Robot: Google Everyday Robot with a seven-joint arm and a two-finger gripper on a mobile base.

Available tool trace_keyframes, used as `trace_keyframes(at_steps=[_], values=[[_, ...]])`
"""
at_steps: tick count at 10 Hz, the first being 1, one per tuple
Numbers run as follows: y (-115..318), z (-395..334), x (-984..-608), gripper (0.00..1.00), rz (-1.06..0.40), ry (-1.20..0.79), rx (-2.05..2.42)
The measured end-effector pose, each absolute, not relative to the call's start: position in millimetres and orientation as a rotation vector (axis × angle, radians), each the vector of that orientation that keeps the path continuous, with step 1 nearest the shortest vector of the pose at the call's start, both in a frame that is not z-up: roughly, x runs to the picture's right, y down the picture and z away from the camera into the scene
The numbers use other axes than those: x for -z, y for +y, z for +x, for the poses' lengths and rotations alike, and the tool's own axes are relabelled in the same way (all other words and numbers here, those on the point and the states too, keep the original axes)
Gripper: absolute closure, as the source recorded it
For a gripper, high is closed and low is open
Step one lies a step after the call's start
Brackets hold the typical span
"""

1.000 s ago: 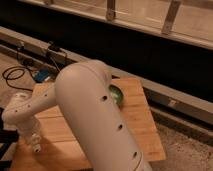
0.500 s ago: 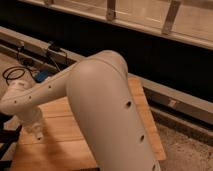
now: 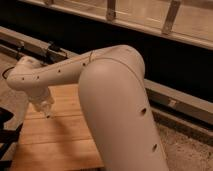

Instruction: Place the bottle in the ceramic bowl

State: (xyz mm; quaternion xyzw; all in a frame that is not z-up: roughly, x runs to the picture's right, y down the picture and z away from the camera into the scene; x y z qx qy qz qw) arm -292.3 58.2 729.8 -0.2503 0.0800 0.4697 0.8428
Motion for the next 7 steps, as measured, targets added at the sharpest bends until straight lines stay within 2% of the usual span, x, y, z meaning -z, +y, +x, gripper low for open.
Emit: trace_keyframes(at_steps=[3,7], values=[[3.9,-239.4,-745.5,1.0,-0.491,0.207,-1.069],[-35.8,-144.6,-749.8,1.0,-0.434,0.279,-1.19]])
